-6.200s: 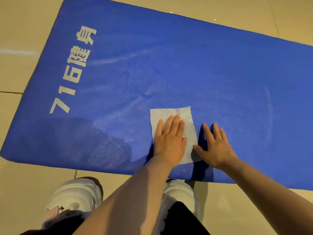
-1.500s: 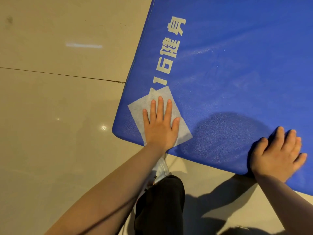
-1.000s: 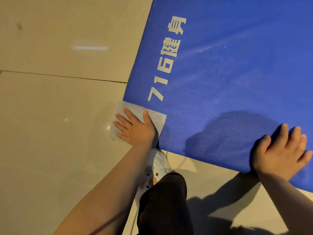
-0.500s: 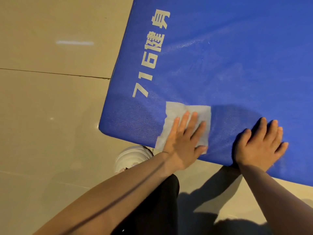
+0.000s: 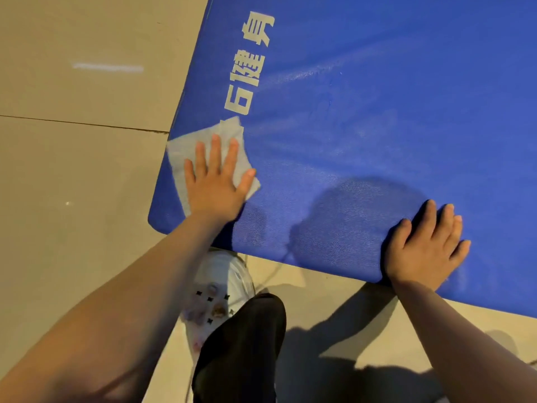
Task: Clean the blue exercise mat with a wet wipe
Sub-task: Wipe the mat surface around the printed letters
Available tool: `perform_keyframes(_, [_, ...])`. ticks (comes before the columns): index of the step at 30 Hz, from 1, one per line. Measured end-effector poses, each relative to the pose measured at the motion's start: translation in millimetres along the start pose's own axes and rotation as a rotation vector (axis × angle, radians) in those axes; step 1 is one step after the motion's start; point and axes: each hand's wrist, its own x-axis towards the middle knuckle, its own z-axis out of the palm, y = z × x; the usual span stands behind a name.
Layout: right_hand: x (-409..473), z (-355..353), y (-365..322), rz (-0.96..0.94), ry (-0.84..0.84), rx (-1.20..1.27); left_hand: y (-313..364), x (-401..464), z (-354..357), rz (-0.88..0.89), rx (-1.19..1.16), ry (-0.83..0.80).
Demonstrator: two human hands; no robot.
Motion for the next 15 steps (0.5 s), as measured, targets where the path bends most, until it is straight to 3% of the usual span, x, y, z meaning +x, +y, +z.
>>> perform_keyframes(5, [-2.1, -1.5, 0.2, 0.017, 0.005, 0.005, 22.6, 17.4, -8.5, -0.248, 0.036, -0.033])
perform_keyframes(7, [-1.7, -1.1, -1.6, 0.018, 0.022, -0.007, 38.5, 26.8, -3.0, -0.189, 0.061, -0.033])
perform_keyframes(9, [-0.5, 0.1, -0.9, 0.005, 0.028, -0.018, 63.3, 28.3, -3.2, 0.07, 0.091, -0.052])
perform_keyframes(13, [-2.5, -0.1, 1.1, 0.021, 0.03, -0.01, 134.2, -26.7, 19.8, 0.794, 0.114, -0.066])
perform_keyframes(15, [-1.9, 0.6, 1.6, 0.014, 0.046, -0.001, 150.5, -66.4, 32.4, 0.987, 0.183, -0.043])
